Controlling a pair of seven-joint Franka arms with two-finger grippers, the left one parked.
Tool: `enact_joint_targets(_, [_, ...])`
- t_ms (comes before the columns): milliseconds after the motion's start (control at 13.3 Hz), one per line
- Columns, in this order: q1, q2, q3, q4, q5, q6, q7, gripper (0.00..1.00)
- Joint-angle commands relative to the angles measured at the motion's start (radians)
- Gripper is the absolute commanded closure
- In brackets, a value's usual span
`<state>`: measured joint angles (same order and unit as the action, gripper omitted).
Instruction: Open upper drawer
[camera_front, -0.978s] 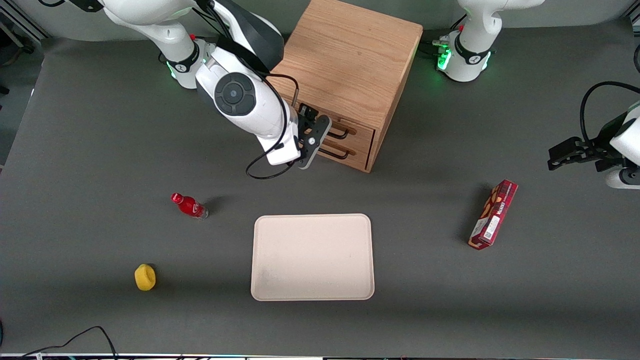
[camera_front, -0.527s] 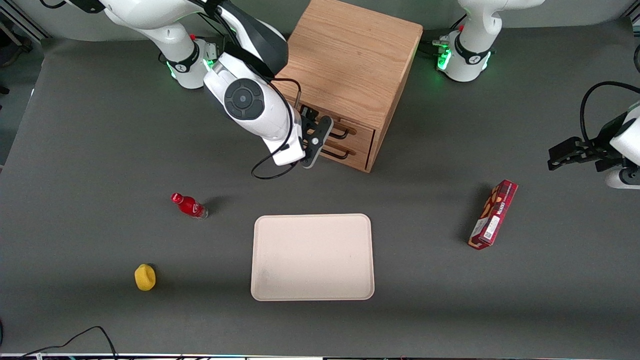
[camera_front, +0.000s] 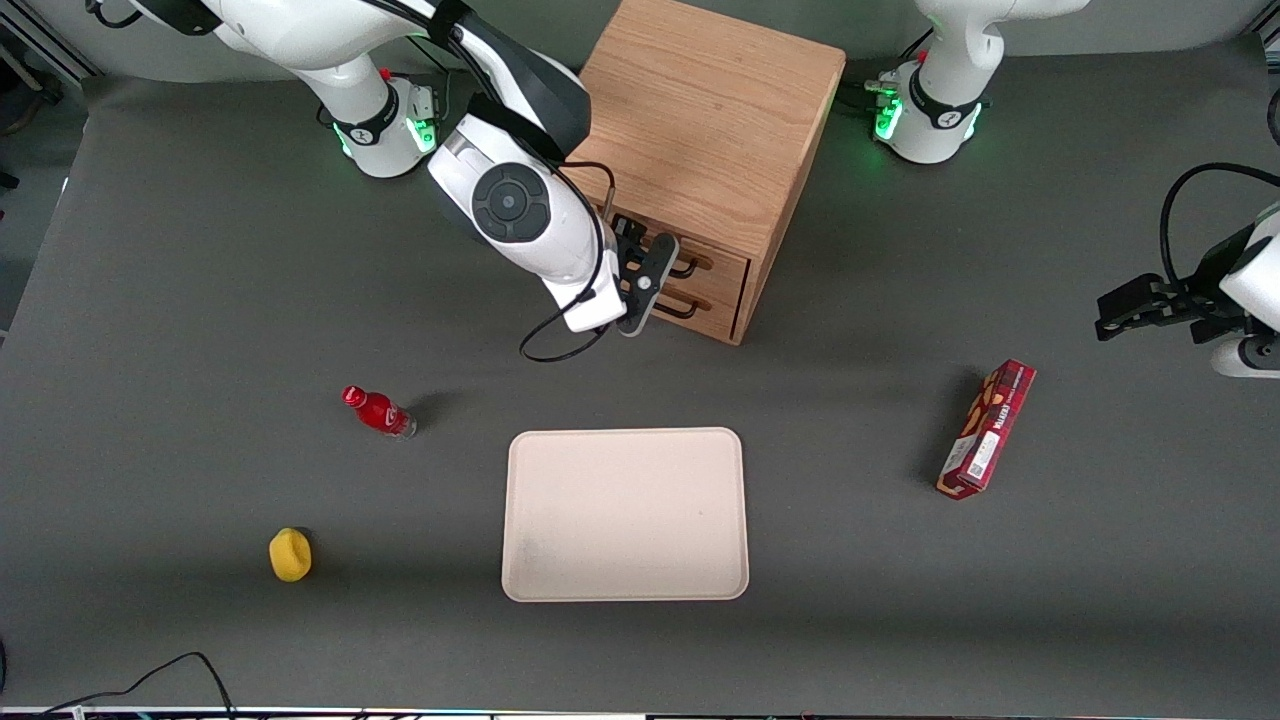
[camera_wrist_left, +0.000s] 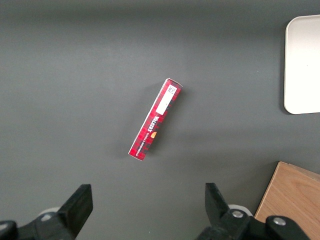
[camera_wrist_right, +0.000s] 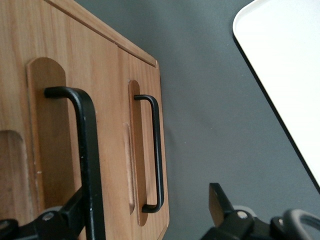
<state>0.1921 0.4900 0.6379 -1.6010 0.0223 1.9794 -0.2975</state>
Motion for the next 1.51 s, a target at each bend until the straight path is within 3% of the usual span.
enact_joint_targets(0, [-0.006, 0.012, -0.01, 0.01, -0.044, 0.065, -0.026, 0.0])
enact_joint_targets(1054, [-0.026, 0.007, -0.127, 0.044, -0.042, 0.133, -0.063, 0.0])
enact_joint_targets(1430, [-0.019, 0.016, -0.208, 0.062, -0.038, 0.191, -0.092, 0.0])
